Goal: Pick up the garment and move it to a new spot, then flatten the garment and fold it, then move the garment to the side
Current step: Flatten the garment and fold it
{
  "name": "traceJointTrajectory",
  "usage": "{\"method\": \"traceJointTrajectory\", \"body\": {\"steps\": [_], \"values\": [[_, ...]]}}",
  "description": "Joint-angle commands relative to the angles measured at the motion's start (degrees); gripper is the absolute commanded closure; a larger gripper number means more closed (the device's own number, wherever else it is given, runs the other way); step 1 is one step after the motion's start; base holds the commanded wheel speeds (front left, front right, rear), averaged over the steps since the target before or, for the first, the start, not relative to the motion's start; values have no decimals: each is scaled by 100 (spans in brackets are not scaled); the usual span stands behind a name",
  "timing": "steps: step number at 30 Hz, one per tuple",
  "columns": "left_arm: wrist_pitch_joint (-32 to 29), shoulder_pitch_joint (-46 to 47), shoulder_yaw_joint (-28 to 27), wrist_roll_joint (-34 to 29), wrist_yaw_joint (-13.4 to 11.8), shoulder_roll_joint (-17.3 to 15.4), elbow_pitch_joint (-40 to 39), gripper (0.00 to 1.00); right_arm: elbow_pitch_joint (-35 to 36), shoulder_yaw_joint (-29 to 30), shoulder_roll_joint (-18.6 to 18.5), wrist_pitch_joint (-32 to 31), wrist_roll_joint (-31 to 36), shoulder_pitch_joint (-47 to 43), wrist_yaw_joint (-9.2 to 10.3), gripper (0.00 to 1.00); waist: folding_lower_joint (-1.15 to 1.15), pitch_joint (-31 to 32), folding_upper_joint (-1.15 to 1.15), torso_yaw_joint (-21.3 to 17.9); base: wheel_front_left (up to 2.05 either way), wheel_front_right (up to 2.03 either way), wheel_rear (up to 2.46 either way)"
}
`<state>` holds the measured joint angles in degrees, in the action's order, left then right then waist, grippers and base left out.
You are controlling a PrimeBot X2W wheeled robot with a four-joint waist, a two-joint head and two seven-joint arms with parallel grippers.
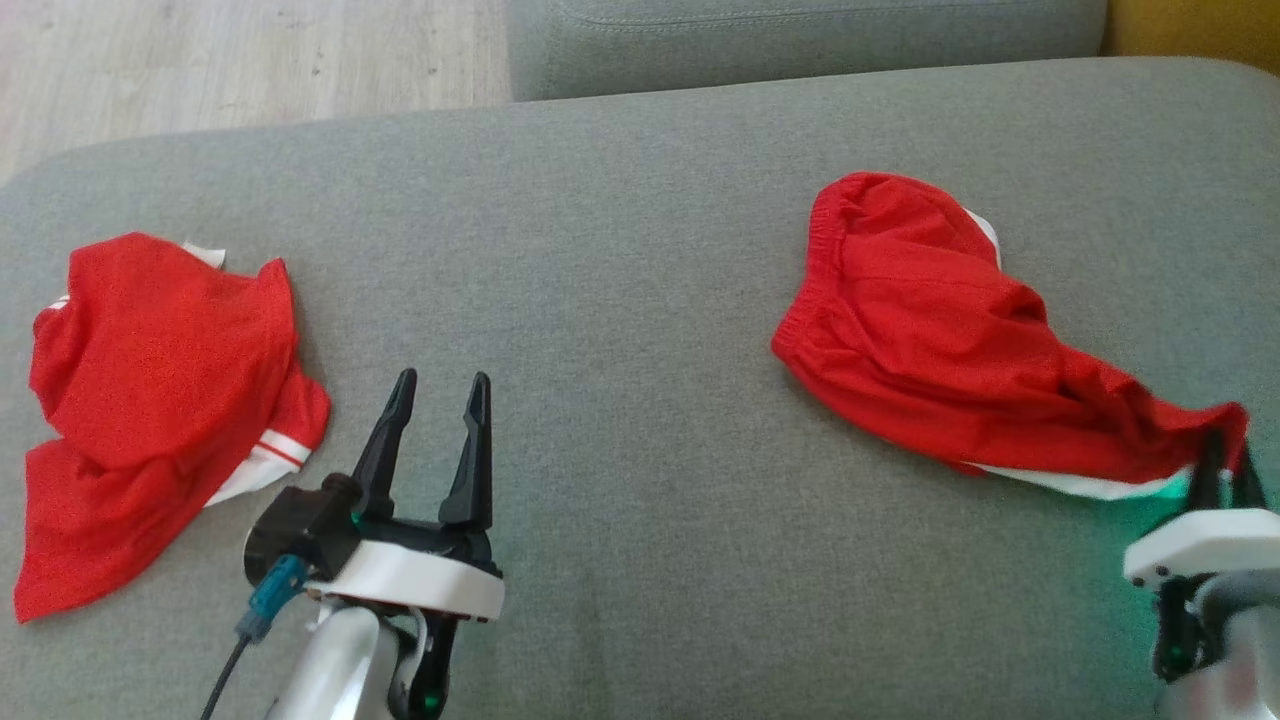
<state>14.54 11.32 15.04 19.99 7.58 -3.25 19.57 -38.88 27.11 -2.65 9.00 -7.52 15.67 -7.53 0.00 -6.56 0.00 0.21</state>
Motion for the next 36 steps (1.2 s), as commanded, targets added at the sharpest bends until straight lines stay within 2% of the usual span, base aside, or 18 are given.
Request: {"method": "traceJointTrajectory", "body": {"steps": [1,5,8,12,15,18,23,29,36], "values": [[46,92,-145,-65,-9,-46,-193,0,178,-207,-22,236,218,304,4,0,0,-4,0,-24,0,0,0],[46,102,-141,-63,-9,-53,-188,0,300,-616,-22,461,260,399,4,0,0,0,0,-50,0,0,0],[46,103,-133,-58,-9,-59,-188,0,674,-1368,-22,569,94,296,4,0,0,22,0,-60,0,0,0],[46,82,-108,-48,-9,-62,-189,0,1509,-2443,-22,595,-179,-128,4,0,0,66,0,-42,0,0,0],[46,75,-84,-45,-9,-61,-192,0,1975,-3022,-22,597,-369,-500,4,0,0,89,0,11,0,0,0],[46,82,-68,-40,-9,-57,-204,0,2141,-3384,-22,598,-287,-710,4,0,0,88,0,91,0,0,0],[46,87,-48,-24,-9,-54,-208,0,2003,-3724,-22,598,95,-636,4,0,0,36,0,251,0,0,0],[46,148,29,7,-9,-38,-197,0,1378,-3989,-22,393,780,-179,4,0,0,-117,0,502,0,0,0],[46,261,138,66,-9,-7,-165,0,394,-3525,-22,269,1614,456,4,0,0,-329,0,811,0,0,0]]}}
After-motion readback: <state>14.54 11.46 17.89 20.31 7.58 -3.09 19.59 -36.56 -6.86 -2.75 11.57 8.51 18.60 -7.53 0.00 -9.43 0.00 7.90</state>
